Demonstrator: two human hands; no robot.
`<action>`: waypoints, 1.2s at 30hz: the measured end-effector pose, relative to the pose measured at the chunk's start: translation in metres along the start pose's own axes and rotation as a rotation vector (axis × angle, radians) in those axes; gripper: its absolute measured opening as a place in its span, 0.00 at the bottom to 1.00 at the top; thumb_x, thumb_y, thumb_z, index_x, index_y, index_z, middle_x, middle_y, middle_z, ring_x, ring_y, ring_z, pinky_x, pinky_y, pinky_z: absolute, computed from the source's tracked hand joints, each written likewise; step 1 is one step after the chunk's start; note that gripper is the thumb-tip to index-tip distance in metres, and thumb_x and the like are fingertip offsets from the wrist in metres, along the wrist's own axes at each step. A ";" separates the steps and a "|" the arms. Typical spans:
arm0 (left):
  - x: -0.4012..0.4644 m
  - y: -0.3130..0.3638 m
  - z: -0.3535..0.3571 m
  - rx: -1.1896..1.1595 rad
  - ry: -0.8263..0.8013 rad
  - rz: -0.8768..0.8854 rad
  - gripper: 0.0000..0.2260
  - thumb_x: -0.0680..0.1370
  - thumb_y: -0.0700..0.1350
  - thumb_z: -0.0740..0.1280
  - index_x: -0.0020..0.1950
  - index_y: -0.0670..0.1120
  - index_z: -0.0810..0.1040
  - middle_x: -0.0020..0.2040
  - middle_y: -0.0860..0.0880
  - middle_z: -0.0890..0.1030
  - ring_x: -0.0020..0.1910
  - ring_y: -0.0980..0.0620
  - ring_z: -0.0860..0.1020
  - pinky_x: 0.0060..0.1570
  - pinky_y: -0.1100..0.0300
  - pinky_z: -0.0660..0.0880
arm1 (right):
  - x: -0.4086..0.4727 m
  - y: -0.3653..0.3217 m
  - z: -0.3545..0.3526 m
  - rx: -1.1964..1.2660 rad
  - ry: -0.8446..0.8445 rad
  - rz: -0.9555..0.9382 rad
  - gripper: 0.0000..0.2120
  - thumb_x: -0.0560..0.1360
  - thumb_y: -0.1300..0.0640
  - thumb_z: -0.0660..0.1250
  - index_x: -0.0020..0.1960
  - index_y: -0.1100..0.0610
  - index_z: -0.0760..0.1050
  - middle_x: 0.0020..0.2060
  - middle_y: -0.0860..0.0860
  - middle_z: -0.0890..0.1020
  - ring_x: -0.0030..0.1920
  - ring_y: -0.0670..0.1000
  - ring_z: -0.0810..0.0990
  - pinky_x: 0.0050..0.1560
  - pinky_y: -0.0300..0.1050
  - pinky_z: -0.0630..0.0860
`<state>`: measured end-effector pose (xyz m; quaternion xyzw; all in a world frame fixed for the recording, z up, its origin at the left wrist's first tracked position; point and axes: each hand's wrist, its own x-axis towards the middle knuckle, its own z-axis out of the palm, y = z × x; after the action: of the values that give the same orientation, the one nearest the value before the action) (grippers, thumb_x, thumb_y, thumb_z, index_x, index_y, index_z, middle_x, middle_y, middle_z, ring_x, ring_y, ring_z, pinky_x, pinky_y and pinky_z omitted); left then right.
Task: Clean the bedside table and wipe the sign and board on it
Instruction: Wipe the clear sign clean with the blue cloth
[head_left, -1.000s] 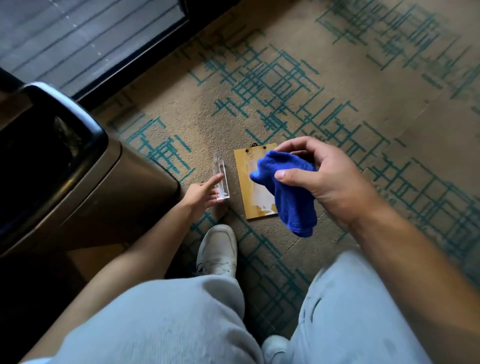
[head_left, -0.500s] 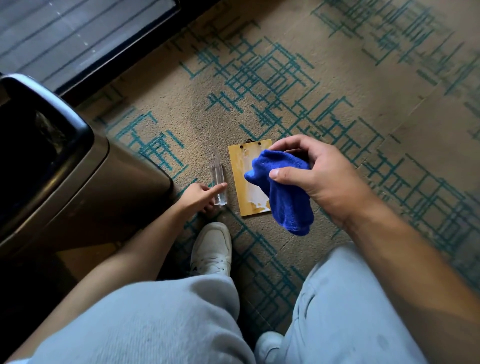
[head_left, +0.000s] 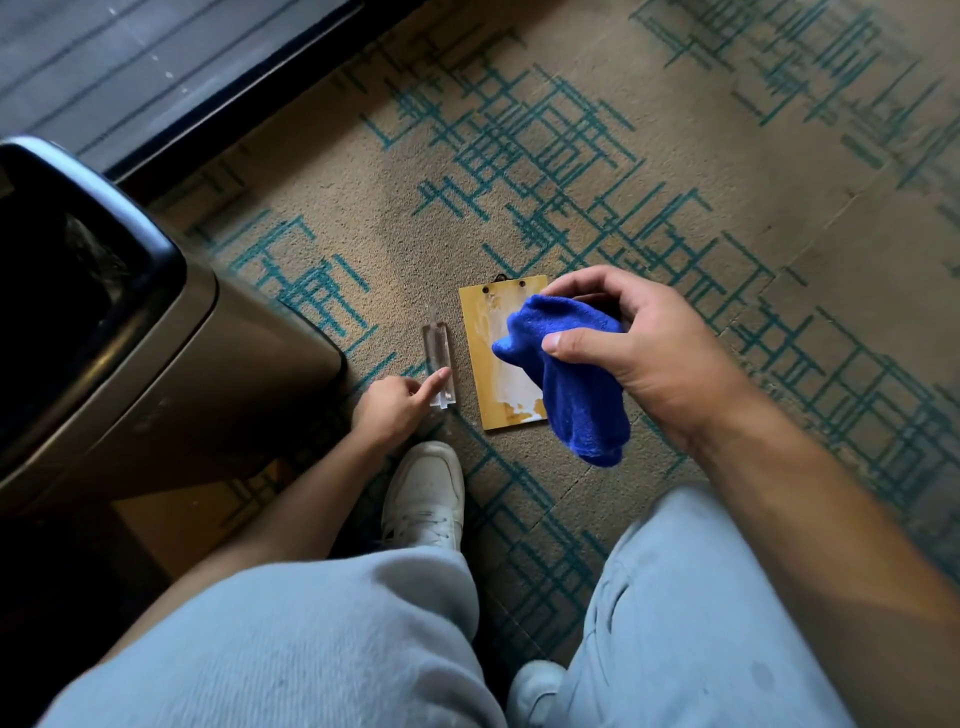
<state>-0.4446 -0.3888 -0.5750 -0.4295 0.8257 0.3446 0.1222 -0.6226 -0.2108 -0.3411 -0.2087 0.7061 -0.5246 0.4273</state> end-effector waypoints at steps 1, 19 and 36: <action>-0.002 -0.003 0.003 -0.034 -0.001 -0.012 0.37 0.71 0.79 0.51 0.28 0.45 0.67 0.23 0.48 0.72 0.26 0.48 0.74 0.33 0.56 0.71 | 0.000 0.000 0.001 0.003 0.000 0.001 0.14 0.71 0.69 0.73 0.52 0.55 0.80 0.44 0.48 0.84 0.44 0.46 0.82 0.46 0.40 0.79; -0.001 -0.005 0.009 -0.257 -0.117 -0.089 0.38 0.70 0.78 0.56 0.39 0.44 0.83 0.31 0.46 0.84 0.29 0.49 0.82 0.42 0.53 0.81 | -0.001 0.002 -0.004 -0.021 0.033 0.010 0.14 0.70 0.68 0.73 0.53 0.55 0.80 0.45 0.47 0.84 0.45 0.44 0.82 0.47 0.39 0.78; 0.009 -0.003 0.007 -0.595 -0.204 -0.126 0.29 0.70 0.69 0.67 0.49 0.43 0.80 0.37 0.43 0.81 0.31 0.45 0.79 0.28 0.59 0.75 | 0.123 0.123 0.065 -0.321 -0.056 0.348 0.15 0.71 0.65 0.70 0.56 0.54 0.82 0.51 0.53 0.83 0.52 0.52 0.81 0.55 0.45 0.77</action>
<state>-0.4483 -0.3904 -0.5861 -0.4598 0.6442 0.6039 0.0944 -0.6175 -0.2938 -0.5068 -0.1637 0.7937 -0.3182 0.4920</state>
